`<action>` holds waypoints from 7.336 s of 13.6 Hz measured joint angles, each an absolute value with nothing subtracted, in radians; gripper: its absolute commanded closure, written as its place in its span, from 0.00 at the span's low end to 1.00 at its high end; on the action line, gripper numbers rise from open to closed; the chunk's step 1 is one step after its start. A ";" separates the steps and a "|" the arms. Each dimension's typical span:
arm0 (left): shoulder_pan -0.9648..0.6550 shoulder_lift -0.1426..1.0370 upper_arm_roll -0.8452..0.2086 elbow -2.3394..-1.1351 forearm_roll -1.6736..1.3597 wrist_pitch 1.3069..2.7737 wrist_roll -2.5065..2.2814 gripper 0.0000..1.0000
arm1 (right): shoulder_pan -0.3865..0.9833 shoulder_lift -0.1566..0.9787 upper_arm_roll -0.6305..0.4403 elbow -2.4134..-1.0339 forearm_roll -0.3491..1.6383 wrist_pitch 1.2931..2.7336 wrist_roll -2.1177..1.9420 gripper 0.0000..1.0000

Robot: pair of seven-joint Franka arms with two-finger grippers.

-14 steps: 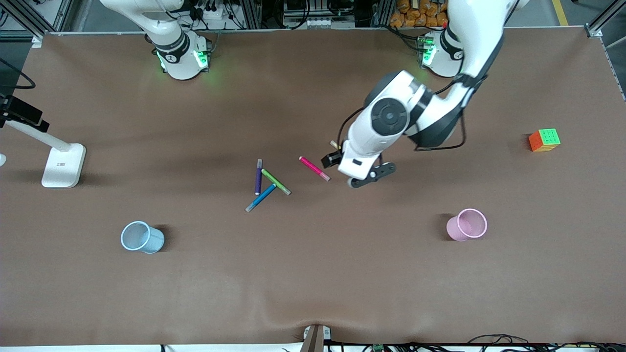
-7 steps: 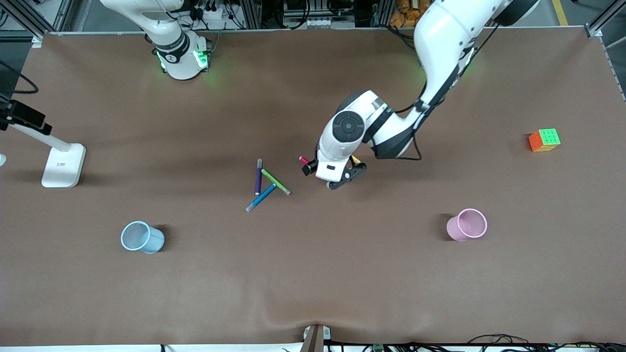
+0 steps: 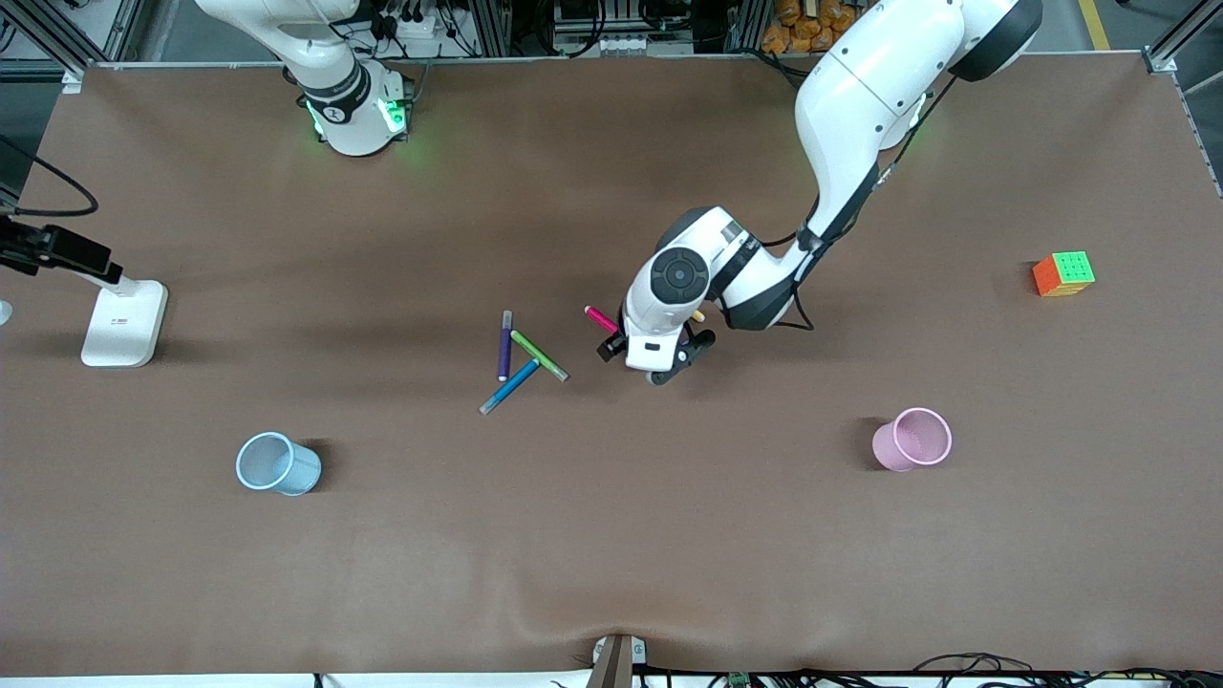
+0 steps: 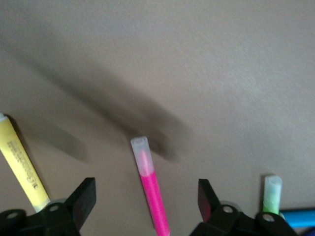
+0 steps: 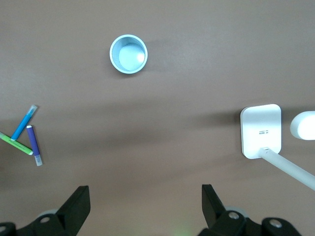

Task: Place pink and blue markers in matching cups
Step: 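Grasp the pink marker with the left gripper while the right gripper reaches out, then carry the pink marker toward the pink cup while the right gripper grasps blue, then drop the pink marker into the pink cup while the right gripper carries blue, then lower the blue marker into the light blue cup while the left gripper withdraws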

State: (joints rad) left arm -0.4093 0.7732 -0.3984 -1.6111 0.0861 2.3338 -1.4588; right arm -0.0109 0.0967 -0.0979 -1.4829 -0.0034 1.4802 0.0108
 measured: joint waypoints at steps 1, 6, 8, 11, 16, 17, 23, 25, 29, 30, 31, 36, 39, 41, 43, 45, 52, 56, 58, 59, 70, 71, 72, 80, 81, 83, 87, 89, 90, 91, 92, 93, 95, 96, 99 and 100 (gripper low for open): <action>-0.408 0.778 -0.396 -1.611 0.086 2.337 -1.459 0.24 | -0.011 0.107 -0.098 -1.483 -0.004 1.480 0.011 0.00; -0.405 0.797 -0.387 -1.612 0.086 2.339 -1.459 0.29 | -0.015 0.261 -0.101 -1.485 -0.005 1.485 -0.039 0.00; -0.405 0.802 -0.387 -1.612 0.086 2.340 -1.459 0.33 | -0.017 0.271 -0.102 -1.480 -0.005 1.484 -0.055 0.00; -0.405 0.807 -0.387 -1.612 0.086 2.342 -1.459 0.46 | -0.016 0.269 -0.097 -1.466 -0.004 1.482 -0.068 0.00; -0.406 0.812 -0.387 -1.612 0.086 2.343 -1.460 0.54 | 0.022 0.271 -0.085 -1.464 0.001 1.512 0.047 0.00; -0.406 0.813 -0.387 -1.612 0.086 2.344 -1.460 0.58 | 0.033 0.273 -0.084 -1.464 0.008 1.513 0.103 0.00; -0.406 0.813 -0.388 -1.608 0.086 2.345 -1.460 1.00 | 0.078 0.333 -0.083 -1.465 0.143 1.574 0.334 0.00; -0.404 0.813 -0.387 -1.604 0.086 2.345 -1.460 1.00 | 0.109 0.360 -0.082 -1.465 0.146 1.613 0.408 0.00; -0.383 0.792 -0.387 -1.586 0.086 2.310 -1.460 1.00 | 0.154 0.417 -0.081 -1.465 0.162 1.661 0.484 0.12; -0.369 0.772 -0.387 -1.580 0.086 2.280 -1.460 1.00 | 0.167 0.432 -0.080 -1.465 0.179 1.677 0.512 0.13; -0.352 0.743 -0.387 -1.574 0.086 2.248 -1.460 1.00 | 0.179 0.446 -0.080 -1.465 0.193 1.699 0.548 0.13; -0.249 0.579 -0.385 -1.570 0.099 2.115 -1.460 1.00 | 0.249 0.527 -0.077 -1.468 0.229 1.821 0.729 0.13; -0.183 0.523 -0.386 -1.571 0.186 2.087 -1.437 1.00 | 0.313 0.597 -0.076 -1.472 0.231 1.927 0.823 0.35; -0.142 0.492 -0.385 -1.571 0.210 2.058 -1.333 1.00 | 0.346 0.644 -0.076 -1.474 0.244 1.989 0.861 0.46; -0.085 0.462 -0.383 -1.571 0.223 2.035 -1.202 1.00 | 0.364 0.677 -0.076 -1.474 0.293 2.024 0.872 0.47; -0.016 0.437 -0.381 -1.571 0.269 2.029 -1.085 1.00 | 0.366 0.698 -0.078 -1.476 0.322 2.031 0.874 0.50; 0.083 0.428 -0.379 -1.567 0.491 2.028 -1.036 1.00 | 0.379 0.778 -0.077 -1.491 0.368 2.114 0.874 0.57; 0.085 0.450 -0.370 -1.569 0.697 2.028 -1.154 1.00 | 0.411 0.793 -0.076 -1.495 0.409 2.136 0.876 0.57; 0.081 0.483 -0.370 -1.569 0.811 2.028 -1.247 1.00 | 0.420 0.796 -0.076 -1.516 0.410 2.154 0.876 0.57; 0.080 0.498 -0.371 -1.570 0.848 2.028 -1.282 1.00 | 0.423 0.797 -0.076 -1.526 0.410 2.158 0.876 0.58; 0.052 0.608 -0.373 -1.570 1.018 2.029 -1.525 1.00 | 0.418 0.792 -0.089 -1.508 0.412 2.178 0.875 1.00; 0.046 0.614 -0.373 -1.570 1.018 2.029 -1.546 1.00 | 0.411 0.789 -0.094 -1.481 0.412 2.178 0.874 1.00; 0.042 0.620 -0.373 -1.570 1.018 2.029 -1.561 1.00 | 0.402 0.783 -0.099 -1.451 0.409 2.171 0.873 1.00; 0.049 0.630 -0.374 -1.557 1.016 2.029 -1.576 0.00 | 0.245 0.718 -0.109 -1.156 0.270 1.788 0.742 1.00; 0.050 0.628 -0.374 -1.552 1.001 2.029 -1.574 0.00 | 0.225 0.712 -0.109 -1.145 0.262 1.783 0.710 1.00; 0.051 0.611 -0.376 -1.540 0.916 2.029 -1.532 0.00 | 0.210 0.696 -0.109 -1.135 0.188 1.772 0.672 1.00; 0.060 0.529 -0.375 -1.498 0.666 2.009 -1.340 0.00 | 0.214 0.657 -0.102 -1.133 0.049 1.755 0.604 1.00; 0.082 0.478 -0.376 -1.491 0.571 1.996 -1.223 0.00 | 0.210 0.635 -0.105 -1.131 -0.012 1.743 0.566 1.00; 0.098 0.453 -0.376 -1.490 0.513 1.996 -1.156 0.00 | 0.208 0.623 -0.105 -1.131 -0.058 1.742 0.544 1.00; 0.112 0.428 -0.376 -1.490 0.456 1.994 -1.089 0.00 | 0.208 0.611 -0.104 -1.131 -0.102 1.740 0.527 1.00; 0.124 0.406 -0.376 -1.489 0.411 1.985 -1.028 0.00 | 0.209 0.600 -0.102 -1.130 -0.142 1.733 0.518 1.00; 0.132 0.385 -0.377 -1.489 0.376 1.965 -0.971 0.00 | 0.209 0.590 -0.101 -1.130 -0.179 1.719 0.508 1.00; 0.137 0.346 -0.377 -1.489 0.319 1.914 -0.870 0.00 | 0.210 0.579 -0.099 -1.130 -0.239 1.700 0.458 1.00; 0.141 0.326 -0.377 -1.489 0.284 1.895 -0.827 0.00 | 0.210 0.578 -0.099 -1.130 -0.263 1.700 0.437 1.00; 0.196 0.261 -0.377 -1.489 0.139 1.843 -0.643 0.00 | 0.209 0.580 -0.100 -1.145 -0.317 1.729 0.425 1.00; 0.213 0.242 -0.377 -1.488 0.118 1.811 -0.595 0.00 | 0.209 0.582 -0.100 -1.161 -0.323 1.770 0.424 1.00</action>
